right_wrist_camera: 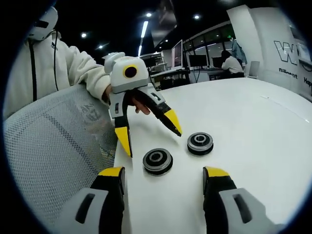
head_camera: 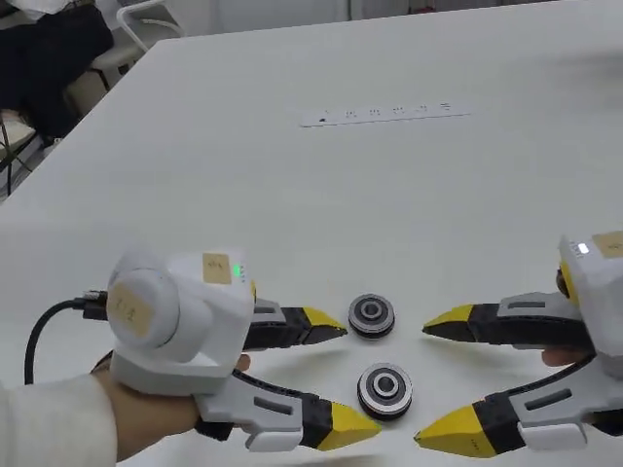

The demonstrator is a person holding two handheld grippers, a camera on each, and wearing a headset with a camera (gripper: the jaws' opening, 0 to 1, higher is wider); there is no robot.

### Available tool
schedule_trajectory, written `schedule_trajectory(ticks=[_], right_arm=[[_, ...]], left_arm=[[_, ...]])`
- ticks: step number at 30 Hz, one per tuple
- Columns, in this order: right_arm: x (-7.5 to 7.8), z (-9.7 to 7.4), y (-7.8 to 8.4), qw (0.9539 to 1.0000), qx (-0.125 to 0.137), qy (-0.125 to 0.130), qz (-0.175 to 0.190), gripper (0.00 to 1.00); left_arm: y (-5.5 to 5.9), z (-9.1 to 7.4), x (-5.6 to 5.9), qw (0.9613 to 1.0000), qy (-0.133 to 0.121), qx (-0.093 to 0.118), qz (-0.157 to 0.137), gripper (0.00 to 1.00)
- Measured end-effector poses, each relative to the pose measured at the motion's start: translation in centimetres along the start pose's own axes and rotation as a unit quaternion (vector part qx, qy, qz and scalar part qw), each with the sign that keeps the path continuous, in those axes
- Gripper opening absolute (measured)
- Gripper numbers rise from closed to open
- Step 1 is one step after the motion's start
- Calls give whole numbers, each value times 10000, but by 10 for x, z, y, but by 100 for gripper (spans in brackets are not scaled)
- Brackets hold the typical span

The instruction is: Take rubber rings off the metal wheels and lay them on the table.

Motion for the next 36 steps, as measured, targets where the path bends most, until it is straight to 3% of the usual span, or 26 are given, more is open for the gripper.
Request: schedule_trajectory(ticks=[9, 15, 24, 29, 36], right_arm=[[4, 2, 6, 9999, -10, 105, -103, 50], [6, 1, 5, 9997, 45, 212, -98, 45], [6, -1, 5, 9995, 50, 290, -146, 41], [4, 2, 4, 9996, 33, 204, -166, 36], [-1, 5, 3, 9997, -20, 61, -228, 30]], left_arm=[[4, 13, -2, 9999, -49, 112, 65, 46], [2, 13, 3, 9995, 42, 216, 240, 41], [-2, 13, 3, 9994, 51, 325, 141, 36], [-7, 12, 0, 9987, 14, 507, 48, 30], [-5, 13, 7, 9984, 218, 489, 163, 23]])
Point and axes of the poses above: the centre of the closed fingertips' face, and the gripper's own axes: z roughly forward along the fingers, x roughly to its right, y roughly out of its underside, the point moved 9 cm from there along -z, roughly backward along the fingers, and after that the axes turned 13 degrees about -y, right-handed, at the moved point
